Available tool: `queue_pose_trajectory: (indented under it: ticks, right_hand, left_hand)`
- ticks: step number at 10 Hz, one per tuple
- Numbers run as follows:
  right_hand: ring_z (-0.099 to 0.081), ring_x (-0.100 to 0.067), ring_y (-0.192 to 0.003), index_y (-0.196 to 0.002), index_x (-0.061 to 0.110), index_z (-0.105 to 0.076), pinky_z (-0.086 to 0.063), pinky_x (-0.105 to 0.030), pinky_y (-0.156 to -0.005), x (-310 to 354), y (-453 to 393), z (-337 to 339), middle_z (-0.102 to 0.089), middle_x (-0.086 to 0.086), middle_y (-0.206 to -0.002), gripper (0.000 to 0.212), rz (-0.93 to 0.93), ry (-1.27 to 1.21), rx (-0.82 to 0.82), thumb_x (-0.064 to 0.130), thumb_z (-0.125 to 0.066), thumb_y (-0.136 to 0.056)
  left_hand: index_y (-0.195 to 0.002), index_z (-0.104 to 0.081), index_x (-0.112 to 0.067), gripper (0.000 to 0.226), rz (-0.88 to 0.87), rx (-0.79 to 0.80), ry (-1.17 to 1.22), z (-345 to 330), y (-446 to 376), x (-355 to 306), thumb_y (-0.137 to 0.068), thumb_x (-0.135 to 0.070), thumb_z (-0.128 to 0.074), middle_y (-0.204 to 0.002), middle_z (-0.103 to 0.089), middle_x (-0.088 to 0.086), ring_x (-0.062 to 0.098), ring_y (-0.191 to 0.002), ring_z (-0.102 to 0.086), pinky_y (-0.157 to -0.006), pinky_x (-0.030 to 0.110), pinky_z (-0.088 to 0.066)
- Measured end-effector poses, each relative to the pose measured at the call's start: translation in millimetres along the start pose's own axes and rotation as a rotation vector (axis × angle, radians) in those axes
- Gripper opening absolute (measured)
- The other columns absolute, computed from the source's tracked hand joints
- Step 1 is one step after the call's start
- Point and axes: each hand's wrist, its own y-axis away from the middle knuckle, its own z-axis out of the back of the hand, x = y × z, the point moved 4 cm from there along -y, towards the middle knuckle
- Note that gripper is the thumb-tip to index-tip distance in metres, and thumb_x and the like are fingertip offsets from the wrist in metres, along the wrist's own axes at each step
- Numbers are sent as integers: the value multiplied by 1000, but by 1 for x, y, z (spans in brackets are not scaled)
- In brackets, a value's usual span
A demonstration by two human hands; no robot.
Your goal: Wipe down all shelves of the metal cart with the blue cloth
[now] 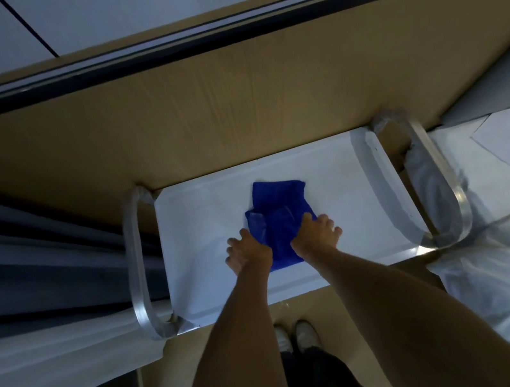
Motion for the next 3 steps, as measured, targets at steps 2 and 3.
queue_pose_trajectory:
  ticks: [2, 3]
  right_hand:
    - [-8, -39, -150, -150, 16, -31, -7, -56, -120, 42, 26, 68, -16, -23, -160, 66, 302, 302, -227, 32, -59, -92]
    - [-7, -39, -150, -151, 16, -28, -6, -55, -120, 56, 49, 107, -13, -23, -161, 69, 308, 278, -274, 31, -60, -92]
  left_hand:
    - [-142, -37, -18, 52, -175, -156, -191, 67, 8, -31, -94, -30, -53, -141, -42, 18, 32, -126, -46, -102, 42, -42]
    - [-144, -37, -17, 52, -215, -255, -181, 114, 22, -49, -96, -29, -52, -144, -40, 18, 32, -129, -43, -104, 42, -40]
